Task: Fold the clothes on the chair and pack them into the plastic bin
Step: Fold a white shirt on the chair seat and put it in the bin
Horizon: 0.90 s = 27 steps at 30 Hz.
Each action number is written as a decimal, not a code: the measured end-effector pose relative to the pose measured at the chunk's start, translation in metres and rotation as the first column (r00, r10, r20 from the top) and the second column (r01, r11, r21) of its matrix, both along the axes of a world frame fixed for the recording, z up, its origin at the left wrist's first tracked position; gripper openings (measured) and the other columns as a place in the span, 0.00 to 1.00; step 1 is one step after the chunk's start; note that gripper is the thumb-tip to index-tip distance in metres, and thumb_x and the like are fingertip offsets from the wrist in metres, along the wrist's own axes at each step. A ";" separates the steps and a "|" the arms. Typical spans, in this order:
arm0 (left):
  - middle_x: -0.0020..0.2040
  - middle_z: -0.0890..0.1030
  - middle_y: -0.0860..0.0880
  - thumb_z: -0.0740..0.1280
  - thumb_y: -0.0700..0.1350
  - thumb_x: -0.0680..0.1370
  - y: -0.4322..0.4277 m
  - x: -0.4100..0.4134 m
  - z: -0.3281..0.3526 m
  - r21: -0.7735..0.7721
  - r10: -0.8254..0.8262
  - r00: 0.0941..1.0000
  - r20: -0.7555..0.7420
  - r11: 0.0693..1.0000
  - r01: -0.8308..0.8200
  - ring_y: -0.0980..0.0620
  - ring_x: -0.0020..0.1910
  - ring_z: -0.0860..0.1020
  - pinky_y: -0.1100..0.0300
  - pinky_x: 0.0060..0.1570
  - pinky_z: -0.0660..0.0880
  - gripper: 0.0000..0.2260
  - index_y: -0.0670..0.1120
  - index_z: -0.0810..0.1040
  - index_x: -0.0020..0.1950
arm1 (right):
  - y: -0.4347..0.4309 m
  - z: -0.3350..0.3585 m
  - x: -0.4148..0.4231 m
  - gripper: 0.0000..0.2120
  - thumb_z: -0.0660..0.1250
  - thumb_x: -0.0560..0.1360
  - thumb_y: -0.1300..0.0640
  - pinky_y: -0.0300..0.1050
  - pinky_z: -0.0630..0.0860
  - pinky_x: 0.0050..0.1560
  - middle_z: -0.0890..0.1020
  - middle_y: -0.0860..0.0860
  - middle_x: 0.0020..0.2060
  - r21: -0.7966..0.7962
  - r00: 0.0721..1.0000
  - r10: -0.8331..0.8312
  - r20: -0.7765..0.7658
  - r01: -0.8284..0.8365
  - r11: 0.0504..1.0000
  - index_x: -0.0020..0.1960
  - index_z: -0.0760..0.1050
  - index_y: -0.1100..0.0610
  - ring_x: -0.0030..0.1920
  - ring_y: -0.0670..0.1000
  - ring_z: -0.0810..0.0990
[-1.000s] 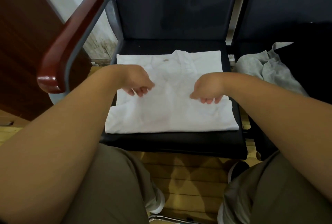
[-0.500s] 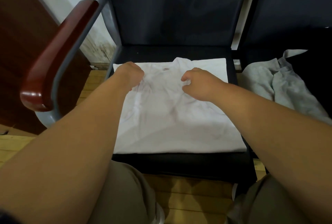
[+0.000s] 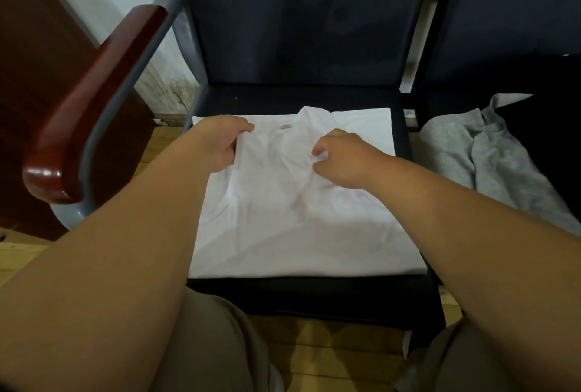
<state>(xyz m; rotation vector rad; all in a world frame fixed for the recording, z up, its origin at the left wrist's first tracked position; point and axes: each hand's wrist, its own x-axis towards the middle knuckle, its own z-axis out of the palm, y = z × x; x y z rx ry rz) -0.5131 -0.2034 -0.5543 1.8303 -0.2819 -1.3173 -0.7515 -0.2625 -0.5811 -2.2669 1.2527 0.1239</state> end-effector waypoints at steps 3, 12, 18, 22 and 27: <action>0.65 0.80 0.47 0.65 0.36 0.84 0.000 -0.002 0.002 -0.057 -0.055 0.998 -0.016 0.997 0.054 0.44 0.58 0.84 0.48 0.51 0.84 0.22 0.49 0.73 0.77 | 0.001 0.000 0.000 0.21 0.65 0.83 0.49 0.51 0.73 0.68 0.69 0.48 0.73 0.004 1.000 -0.001 0.001 0.001 1.000 0.75 0.74 0.49 0.73 0.55 0.68; 0.61 0.81 0.50 0.63 0.31 0.83 -0.002 -0.002 0.005 -0.204 0.016 0.986 0.164 0.979 0.018 0.48 0.57 0.82 0.55 0.46 0.80 0.25 0.58 0.78 0.71 | -0.001 -0.002 0.003 0.20 0.65 0.83 0.48 0.52 0.74 0.68 0.68 0.49 0.72 0.000 1.000 -0.007 0.003 0.007 1.000 0.74 0.75 0.48 0.72 0.55 0.67; 0.54 0.78 0.55 0.65 0.29 0.82 -0.008 0.001 -0.005 -0.282 0.122 0.984 0.133 0.956 -0.080 0.55 0.50 0.78 0.60 0.42 0.77 0.26 0.54 0.77 0.73 | -0.002 -0.003 0.002 0.20 0.65 0.83 0.49 0.50 0.73 0.67 0.68 0.48 0.73 0.006 1.000 -0.010 0.011 0.010 1.000 0.74 0.75 0.48 0.73 0.55 0.67; 0.60 0.79 0.53 0.66 0.29 0.81 -0.015 0.003 -0.013 -0.274 0.121 0.986 0.114 0.958 -0.085 0.52 0.56 0.78 0.55 0.54 0.80 0.26 0.52 0.77 0.74 | -0.001 -0.003 0.001 0.20 0.65 0.83 0.49 0.51 0.72 0.69 0.68 0.47 0.74 0.004 1.000 -0.005 0.001 0.005 1.000 0.74 0.74 0.48 0.73 0.55 0.66; 0.66 0.79 0.51 0.68 0.29 0.80 -0.025 0.010 -0.023 -0.239 0.136 0.978 0.160 0.966 -0.095 0.49 0.62 0.77 0.53 0.64 0.76 0.28 0.50 0.74 0.77 | 0.000 -0.004 0.001 0.21 0.65 0.82 0.49 0.51 0.73 0.69 0.68 0.47 0.74 0.005 1.000 0.000 -0.001 0.000 1.000 0.75 0.73 0.48 0.73 0.55 0.66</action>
